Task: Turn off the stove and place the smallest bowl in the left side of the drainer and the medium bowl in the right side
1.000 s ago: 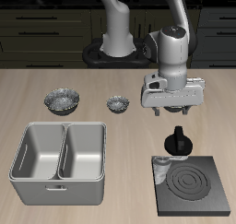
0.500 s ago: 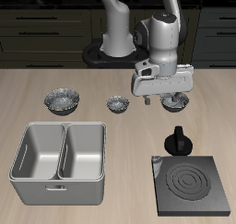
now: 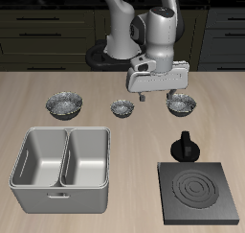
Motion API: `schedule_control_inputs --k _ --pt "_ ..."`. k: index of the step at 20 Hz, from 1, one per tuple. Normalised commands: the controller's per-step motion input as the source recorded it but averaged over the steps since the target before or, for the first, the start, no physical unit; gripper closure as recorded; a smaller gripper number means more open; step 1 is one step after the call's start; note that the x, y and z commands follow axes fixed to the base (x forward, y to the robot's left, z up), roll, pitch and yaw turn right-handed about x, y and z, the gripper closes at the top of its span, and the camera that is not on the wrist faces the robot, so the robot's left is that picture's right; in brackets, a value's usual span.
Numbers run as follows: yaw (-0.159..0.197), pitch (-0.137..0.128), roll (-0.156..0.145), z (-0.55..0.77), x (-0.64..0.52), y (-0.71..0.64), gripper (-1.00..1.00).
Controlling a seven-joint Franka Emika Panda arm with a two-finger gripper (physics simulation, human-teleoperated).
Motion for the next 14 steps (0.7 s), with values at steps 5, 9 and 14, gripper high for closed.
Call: schedule_control_inputs --k 5,9,14 --pt "0.056 0.008 -0.051 -0.03 -0.26 -0.35 -1.0" --pt "0.009 -0.009 -0.04 0.03 -0.16 -0.39 -1.0" --pt "0.024 -0.002 -0.023 -0.05 -0.13 -0.22 -1.0"
